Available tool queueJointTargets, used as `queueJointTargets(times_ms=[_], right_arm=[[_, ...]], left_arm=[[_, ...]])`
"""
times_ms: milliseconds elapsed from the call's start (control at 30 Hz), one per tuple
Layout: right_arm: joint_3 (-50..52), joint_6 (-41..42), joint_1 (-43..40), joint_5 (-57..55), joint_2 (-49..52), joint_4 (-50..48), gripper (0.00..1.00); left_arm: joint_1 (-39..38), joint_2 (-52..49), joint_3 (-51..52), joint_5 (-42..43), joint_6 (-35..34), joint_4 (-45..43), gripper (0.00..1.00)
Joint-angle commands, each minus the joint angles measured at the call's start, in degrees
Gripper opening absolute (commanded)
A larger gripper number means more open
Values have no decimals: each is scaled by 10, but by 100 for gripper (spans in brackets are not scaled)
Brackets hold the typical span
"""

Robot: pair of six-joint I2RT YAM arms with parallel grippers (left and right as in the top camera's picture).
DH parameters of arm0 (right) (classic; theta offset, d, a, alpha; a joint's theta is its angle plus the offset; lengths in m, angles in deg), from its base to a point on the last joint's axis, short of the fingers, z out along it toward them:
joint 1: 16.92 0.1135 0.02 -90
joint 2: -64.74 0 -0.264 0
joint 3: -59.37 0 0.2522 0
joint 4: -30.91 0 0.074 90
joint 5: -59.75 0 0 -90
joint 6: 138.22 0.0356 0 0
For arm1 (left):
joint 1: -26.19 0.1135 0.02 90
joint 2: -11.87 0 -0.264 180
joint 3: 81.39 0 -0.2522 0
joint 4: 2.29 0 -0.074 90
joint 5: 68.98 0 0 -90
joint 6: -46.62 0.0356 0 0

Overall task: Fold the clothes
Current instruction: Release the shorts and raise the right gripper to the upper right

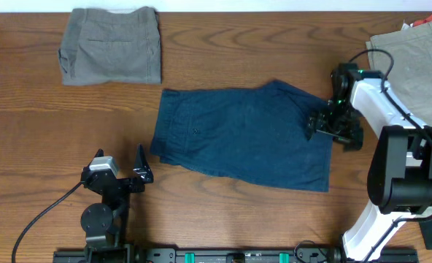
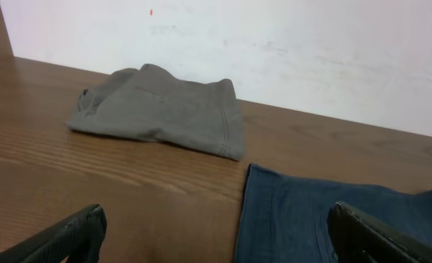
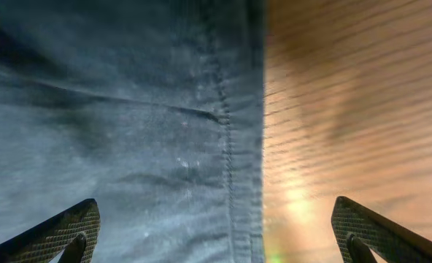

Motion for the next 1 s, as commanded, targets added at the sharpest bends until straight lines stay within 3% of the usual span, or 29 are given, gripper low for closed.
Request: queueJointTargets(times_ms=[0,100,167,400,467,733,967], right_arm=[[28,-10,7,18,5,-22,99],[55,-10,7,18,5,-59,99],[69,-10,7,18,5,-79,93],[99,-10,7,16,5,-159,30],[100,-10,7,16,5,-181,18],[88,-32,3,16,5,-270,12],[53,-31,1,3,5,-243,10]], left_arm=[[3,3,11,4,3,17,98],[3,3,11,4,3,17,98],[3,3,11,4,3,17,98],[3,3,11,4,3,17,98],[3,3,11,4,3,17,98],[3,3,11,4,3,17,98],[3,3,11,4,3,17,98]])
